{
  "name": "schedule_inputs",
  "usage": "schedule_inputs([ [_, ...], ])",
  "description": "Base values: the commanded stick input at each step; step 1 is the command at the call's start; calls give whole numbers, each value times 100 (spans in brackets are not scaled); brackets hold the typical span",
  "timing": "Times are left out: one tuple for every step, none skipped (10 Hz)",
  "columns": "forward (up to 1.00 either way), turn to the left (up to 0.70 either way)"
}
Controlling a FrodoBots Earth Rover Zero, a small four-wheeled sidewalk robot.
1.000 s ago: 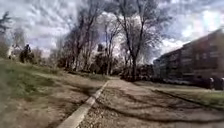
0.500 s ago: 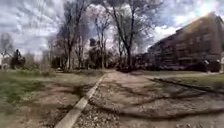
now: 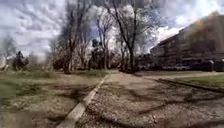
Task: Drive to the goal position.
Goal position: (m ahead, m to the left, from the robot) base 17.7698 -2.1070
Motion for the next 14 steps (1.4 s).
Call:
schedule_inputs([
  [70,0],
  [70,0],
  [70,0],
  [70,0],
  [70,0],
  [70,0],
  [70,0],
  [70,0],
  [70,0],
  [70,0],
  [70,0],
  [70,0],
  [70,0],
  [70,-35],
])
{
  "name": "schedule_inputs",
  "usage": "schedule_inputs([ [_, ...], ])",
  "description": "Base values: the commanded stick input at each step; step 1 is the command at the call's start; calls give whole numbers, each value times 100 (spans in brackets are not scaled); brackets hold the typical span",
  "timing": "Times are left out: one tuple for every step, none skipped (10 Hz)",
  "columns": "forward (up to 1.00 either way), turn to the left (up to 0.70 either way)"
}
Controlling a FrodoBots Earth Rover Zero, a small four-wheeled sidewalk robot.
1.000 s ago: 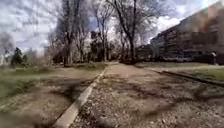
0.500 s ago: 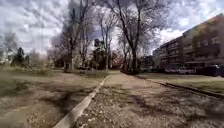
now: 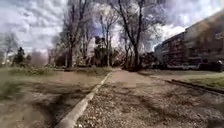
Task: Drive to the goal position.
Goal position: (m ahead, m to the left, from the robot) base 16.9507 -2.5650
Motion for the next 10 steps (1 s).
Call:
schedule_inputs([
  [70,-35],
  [70,-35],
  [70,-35],
  [70,-35],
  [70,-35],
  [70,-35],
  [70,-35],
  [70,-35],
  [70,-35],
  [70,-35],
])
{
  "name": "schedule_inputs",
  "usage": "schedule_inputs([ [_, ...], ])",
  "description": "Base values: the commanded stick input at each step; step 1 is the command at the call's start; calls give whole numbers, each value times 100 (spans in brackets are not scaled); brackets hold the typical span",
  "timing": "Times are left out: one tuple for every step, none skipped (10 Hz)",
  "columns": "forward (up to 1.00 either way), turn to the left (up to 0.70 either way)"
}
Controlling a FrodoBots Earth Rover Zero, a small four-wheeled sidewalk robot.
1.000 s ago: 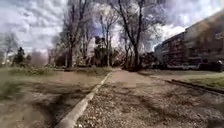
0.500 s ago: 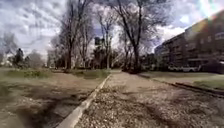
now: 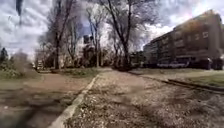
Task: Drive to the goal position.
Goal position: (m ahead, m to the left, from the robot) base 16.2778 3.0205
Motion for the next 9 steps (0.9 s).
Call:
schedule_inputs([
  [70,-35],
  [70,-3],
  [70,0],
  [70,0],
  [70,-14],
  [70,-30],
  [70,-27],
  [70,-16],
  [70,-4],
])
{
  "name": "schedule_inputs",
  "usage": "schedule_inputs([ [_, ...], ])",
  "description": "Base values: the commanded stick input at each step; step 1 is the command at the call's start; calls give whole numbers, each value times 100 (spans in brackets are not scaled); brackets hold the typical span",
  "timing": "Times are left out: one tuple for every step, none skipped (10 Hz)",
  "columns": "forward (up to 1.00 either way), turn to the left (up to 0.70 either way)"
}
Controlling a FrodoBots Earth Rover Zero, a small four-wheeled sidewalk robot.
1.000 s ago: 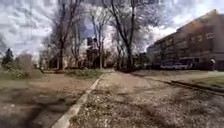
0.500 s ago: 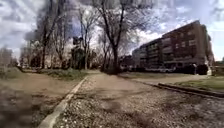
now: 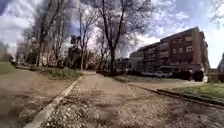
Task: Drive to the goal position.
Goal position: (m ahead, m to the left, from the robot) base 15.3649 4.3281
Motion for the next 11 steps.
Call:
schedule_inputs([
  [70,0],
  [70,0],
  [70,0],
  [70,0],
  [70,0],
  [70,0],
  [70,0],
  [70,0],
  [70,0],
  [70,0],
  [70,0],
])
